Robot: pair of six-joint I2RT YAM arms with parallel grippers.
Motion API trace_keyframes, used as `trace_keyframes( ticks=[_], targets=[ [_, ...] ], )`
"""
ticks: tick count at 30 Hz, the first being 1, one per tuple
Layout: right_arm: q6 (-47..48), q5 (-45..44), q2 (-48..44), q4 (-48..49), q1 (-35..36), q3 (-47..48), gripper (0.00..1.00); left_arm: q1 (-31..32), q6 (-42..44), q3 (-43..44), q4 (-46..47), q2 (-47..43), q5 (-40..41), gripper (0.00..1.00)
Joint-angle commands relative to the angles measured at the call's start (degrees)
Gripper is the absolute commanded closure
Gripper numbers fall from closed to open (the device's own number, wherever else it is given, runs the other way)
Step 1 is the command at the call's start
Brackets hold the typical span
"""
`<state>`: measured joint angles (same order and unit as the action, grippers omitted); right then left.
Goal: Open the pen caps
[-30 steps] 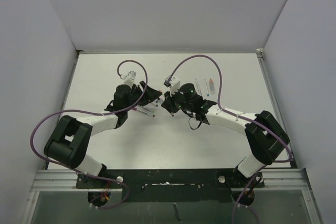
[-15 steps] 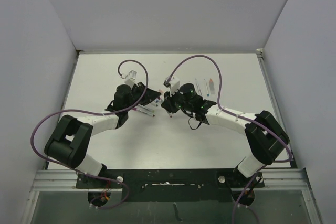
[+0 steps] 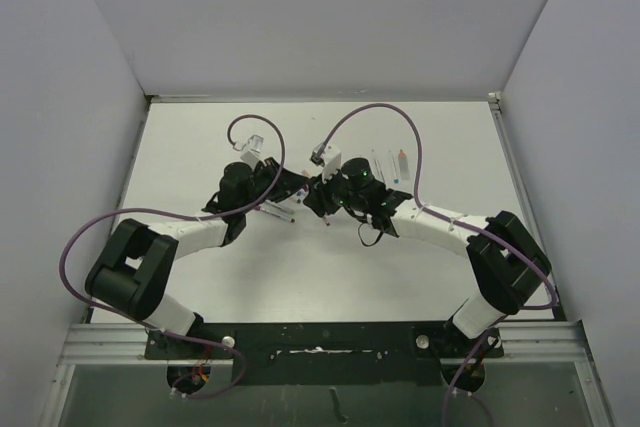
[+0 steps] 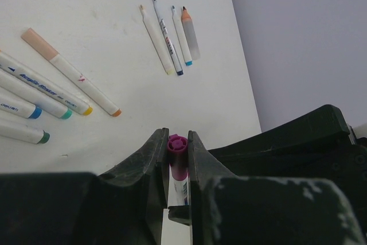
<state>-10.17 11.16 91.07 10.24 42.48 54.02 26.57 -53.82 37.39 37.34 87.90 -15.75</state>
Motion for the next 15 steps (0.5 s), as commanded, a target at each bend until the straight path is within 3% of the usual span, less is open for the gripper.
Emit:
trace_keyframes(
  ticks=[1,10,15],
  targets=[
    [0.6,-0.3,-0.1,2.6,0.5,2.7,0.67,0.7,-0.2,2.2,4.6,0.4,-0.8,1.00],
    [0.6,-0.5,0.6,2.2,0.5,3.1,1.00,0.8,-0.2,1.8,4.2,-1.3,0.6,1.00],
    [0.4,-1.1,-0.1,1.9,0.5,1.4,1.00,-1.0,0.3,1.9,1.8,-4.0,4.6,1.00]
  ],
)
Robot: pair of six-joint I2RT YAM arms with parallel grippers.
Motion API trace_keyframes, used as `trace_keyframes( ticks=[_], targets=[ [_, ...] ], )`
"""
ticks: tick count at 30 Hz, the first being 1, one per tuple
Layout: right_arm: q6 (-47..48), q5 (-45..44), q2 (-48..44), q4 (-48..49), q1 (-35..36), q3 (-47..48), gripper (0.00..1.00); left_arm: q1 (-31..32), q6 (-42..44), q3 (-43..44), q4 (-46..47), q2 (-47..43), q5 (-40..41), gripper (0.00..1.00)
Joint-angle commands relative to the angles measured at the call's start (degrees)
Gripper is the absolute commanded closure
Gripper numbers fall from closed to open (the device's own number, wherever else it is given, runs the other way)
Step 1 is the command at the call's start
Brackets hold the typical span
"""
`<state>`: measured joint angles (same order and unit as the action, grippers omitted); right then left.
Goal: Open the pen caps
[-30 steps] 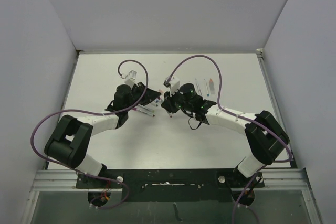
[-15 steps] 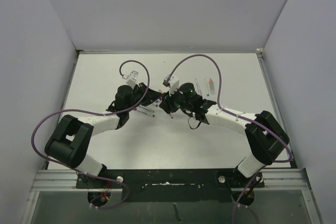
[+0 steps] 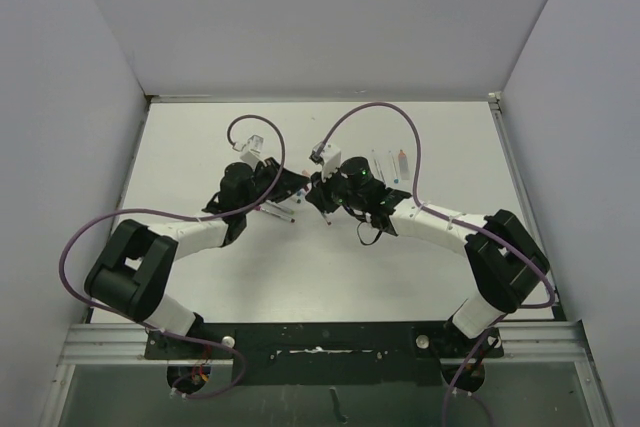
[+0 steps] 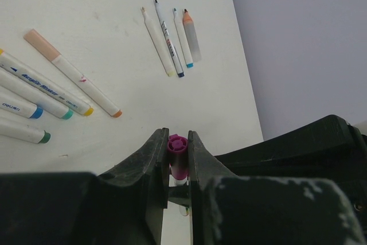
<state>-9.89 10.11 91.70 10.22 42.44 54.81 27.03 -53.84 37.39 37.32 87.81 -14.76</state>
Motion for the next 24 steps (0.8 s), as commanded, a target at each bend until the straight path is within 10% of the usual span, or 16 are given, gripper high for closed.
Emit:
trace_keyframes(
  ticks=[1,24],
  targets=[
    [-0.1,-0.1,-1.1,1.6,0.5,0.0,1.00,-2.7,0.3,2.0,1.1,-4.5,4.1,1.00],
    [1.7,-14.7,-2.0,-10.0,-7.9,3.9,1.00,-24.3,9.7,6.1,-20.7,-6.7,-0.3,1.00]
  ],
)
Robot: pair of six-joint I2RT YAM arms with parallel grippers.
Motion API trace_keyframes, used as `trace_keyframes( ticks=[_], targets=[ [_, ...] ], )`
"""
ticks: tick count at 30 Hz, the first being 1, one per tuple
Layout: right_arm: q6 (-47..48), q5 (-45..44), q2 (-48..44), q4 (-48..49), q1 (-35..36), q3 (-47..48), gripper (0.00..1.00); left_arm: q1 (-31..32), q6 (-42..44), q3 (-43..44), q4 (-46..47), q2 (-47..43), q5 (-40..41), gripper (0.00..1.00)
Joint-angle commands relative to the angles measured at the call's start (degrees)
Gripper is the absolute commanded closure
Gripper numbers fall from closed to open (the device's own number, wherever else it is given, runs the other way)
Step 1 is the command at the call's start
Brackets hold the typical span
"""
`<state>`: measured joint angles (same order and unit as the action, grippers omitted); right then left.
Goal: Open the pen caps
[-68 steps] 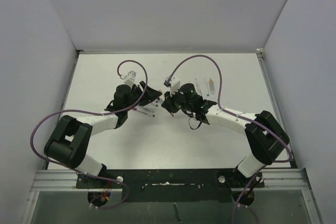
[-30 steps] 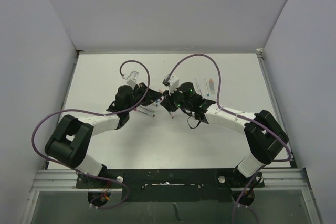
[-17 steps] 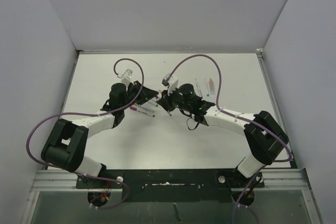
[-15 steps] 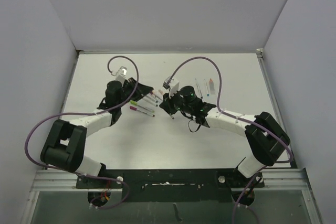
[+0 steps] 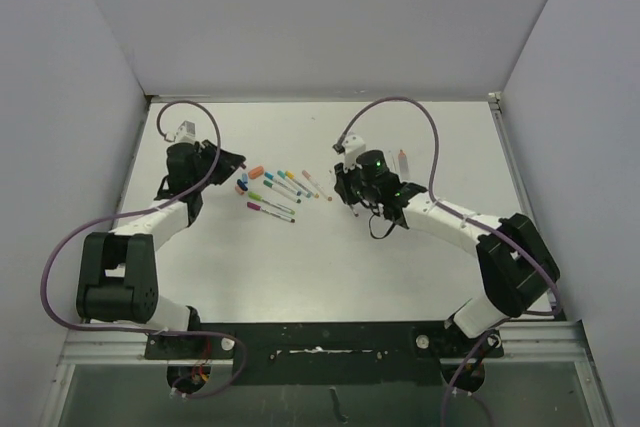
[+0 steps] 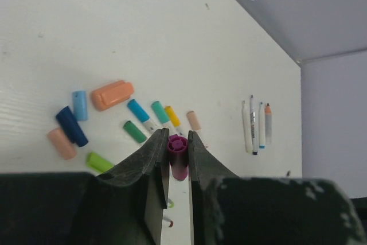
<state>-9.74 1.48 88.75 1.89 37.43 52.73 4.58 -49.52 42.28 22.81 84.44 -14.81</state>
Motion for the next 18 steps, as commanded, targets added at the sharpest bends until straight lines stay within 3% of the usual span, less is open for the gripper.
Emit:
trace_keyframes(
  ticks=[1,8,18],
  targets=[
    [1.7,-6.4,1.7,-2.0,-3.7,7.0,1.00,-2.1,6.0,0.8,-7.1,-3.4,0.0,1.00],
    [2.0,-7.1,7.2,-2.9,-7.2,12.0,1.00,-3.0,9.3,-1.0,-12.3,-4.0,3.6,1.00],
    [2.0,-7.0,12.5,-2.6,-8.0,14.4,1.00,-4.7,9.8,-3.5,-11.2,-0.3,4.1,0.97]
  ],
)
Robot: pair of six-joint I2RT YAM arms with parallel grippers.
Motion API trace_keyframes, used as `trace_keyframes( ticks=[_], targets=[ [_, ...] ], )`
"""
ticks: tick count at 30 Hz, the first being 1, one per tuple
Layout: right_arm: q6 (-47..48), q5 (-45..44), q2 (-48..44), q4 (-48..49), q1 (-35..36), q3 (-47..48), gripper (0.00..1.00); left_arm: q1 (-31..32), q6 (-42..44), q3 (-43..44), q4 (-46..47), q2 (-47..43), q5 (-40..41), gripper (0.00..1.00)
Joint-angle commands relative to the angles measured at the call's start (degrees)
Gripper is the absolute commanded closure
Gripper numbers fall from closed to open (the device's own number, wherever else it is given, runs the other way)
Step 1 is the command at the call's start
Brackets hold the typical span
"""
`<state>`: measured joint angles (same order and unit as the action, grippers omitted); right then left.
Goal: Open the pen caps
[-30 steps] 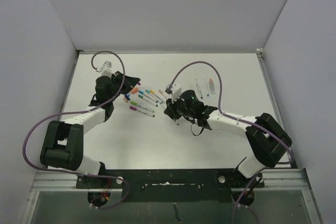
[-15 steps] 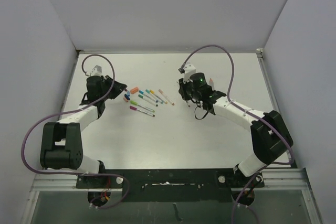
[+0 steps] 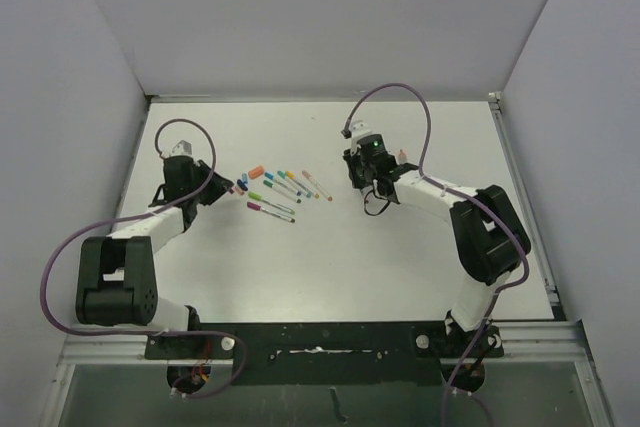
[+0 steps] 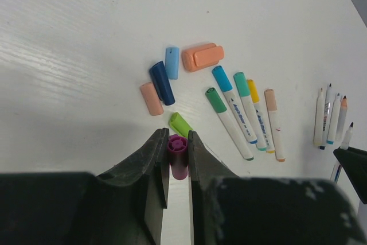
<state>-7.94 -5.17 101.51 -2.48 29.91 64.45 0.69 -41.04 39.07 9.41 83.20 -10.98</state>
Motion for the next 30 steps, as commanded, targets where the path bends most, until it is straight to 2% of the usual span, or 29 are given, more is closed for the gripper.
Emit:
trace_keyframes(
  ticks=[1,11,30],
  targets=[
    [0.2,-0.4,-0.1,2.0,-0.5,2.7,1.00,-0.9,1.2,-0.4,2.7,1.7,0.0,0.97],
    [0.6,0.0,2.0,2.8,-0.8,3.7,1.00,-1.3,0.3,-1.1,6.6,6.7,-0.3,0.92],
    [1.3,0.3,7.3,2.5,-1.7,8.1,1.00,-2.0,-0.5,-0.8,9.6,11.6,-0.4,0.76]
  ],
)
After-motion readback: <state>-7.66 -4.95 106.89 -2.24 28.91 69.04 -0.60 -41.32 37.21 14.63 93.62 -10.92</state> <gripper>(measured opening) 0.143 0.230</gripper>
